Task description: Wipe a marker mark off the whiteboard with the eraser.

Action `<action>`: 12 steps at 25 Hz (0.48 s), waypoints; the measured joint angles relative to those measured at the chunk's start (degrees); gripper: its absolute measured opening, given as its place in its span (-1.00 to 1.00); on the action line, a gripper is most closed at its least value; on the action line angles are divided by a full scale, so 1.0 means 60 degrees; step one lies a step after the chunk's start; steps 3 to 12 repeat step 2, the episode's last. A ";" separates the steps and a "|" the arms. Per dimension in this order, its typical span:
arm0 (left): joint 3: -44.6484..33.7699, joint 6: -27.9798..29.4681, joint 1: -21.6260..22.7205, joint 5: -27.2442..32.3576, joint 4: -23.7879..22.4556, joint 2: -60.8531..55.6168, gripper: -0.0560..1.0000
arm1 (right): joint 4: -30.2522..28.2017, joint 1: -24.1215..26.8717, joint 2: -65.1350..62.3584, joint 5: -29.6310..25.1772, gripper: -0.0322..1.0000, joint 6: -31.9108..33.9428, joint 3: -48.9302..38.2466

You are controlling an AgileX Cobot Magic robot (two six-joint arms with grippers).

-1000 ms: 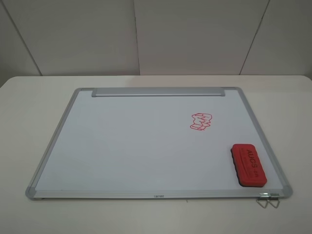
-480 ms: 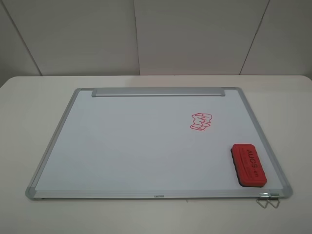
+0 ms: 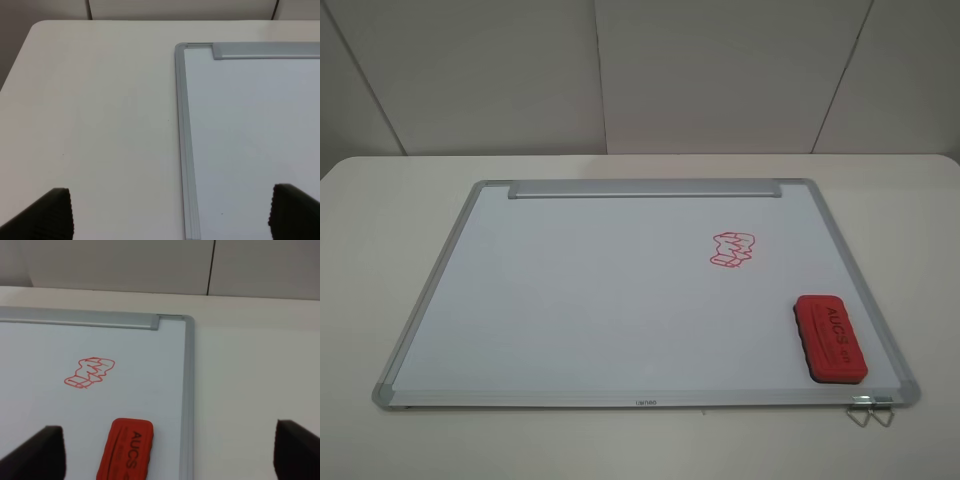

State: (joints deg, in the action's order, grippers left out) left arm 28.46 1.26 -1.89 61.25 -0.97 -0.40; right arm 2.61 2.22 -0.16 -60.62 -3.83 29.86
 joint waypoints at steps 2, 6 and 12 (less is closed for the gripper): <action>0.0000 0.0000 0.0000 0.0000 0.0000 0.0000 0.58 | 0.0000 0.0000 0.0000 0.0000 0.50 0.0000 0.0000; 0.0000 0.0000 0.0000 0.0000 0.0000 0.0000 0.58 | 0.0000 0.0000 0.0000 0.0000 0.50 0.0000 0.0000; 0.0000 0.0000 0.0000 0.0000 0.0000 0.0000 0.58 | 0.0000 0.0000 0.0000 0.0000 0.50 0.0000 0.0000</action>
